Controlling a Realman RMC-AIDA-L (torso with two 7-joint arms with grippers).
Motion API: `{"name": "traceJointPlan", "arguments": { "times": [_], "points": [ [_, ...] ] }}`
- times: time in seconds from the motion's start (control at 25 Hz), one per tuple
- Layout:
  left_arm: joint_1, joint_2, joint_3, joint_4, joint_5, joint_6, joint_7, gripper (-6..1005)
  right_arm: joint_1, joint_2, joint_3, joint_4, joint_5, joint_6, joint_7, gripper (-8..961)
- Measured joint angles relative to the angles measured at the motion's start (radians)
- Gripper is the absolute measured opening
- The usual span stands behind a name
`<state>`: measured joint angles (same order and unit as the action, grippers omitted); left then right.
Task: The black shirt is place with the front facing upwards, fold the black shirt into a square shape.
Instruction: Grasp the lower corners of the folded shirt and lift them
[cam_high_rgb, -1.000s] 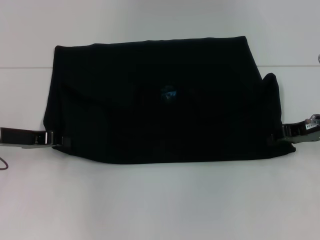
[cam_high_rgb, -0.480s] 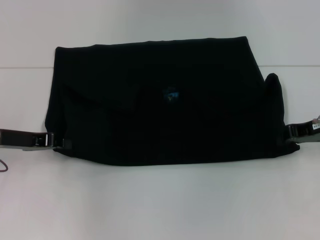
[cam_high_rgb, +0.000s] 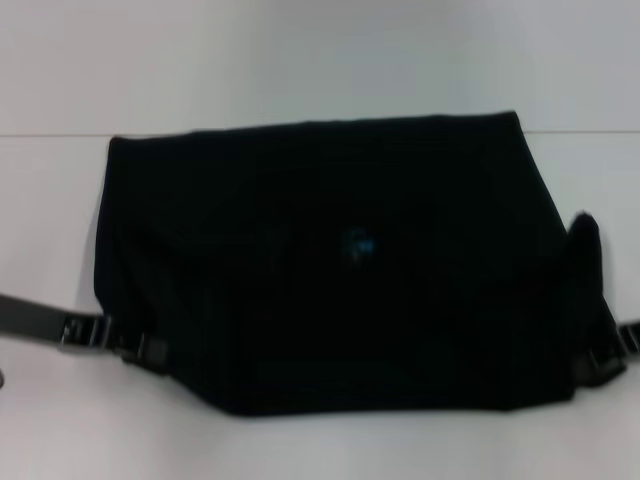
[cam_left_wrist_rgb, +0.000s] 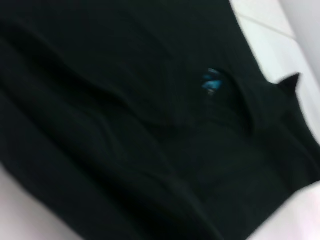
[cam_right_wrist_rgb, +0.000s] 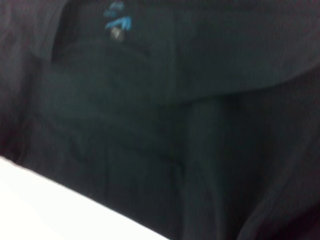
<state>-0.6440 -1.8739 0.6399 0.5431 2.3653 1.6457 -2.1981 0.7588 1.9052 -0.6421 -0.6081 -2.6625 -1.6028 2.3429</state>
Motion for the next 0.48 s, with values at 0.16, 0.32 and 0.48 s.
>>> {"name": "traceJointPlan", "arguments": {
  "times": [0.16, 0.32, 0.48],
  "points": [
    [-0.006, 0.004, 0.004, 0.001, 0.070, 0.171, 0.007, 3, -0.039, 0.000, -0.023, 0.002, -0.008, -0.130, -0.088, 39],
    [-0.007, 0.000, 0.024, -0.001, 0.142, 0.282, 0.035, 3, -0.072, 0.008, -0.054, 0.002, -0.031, -0.202, -0.153, 38],
    [-0.005, -0.003, 0.066, 0.002, 0.183, 0.325, 0.046, 2, -0.087, 0.027, -0.081, 0.011, -0.065, -0.255, -0.219, 38]
  ]
}}
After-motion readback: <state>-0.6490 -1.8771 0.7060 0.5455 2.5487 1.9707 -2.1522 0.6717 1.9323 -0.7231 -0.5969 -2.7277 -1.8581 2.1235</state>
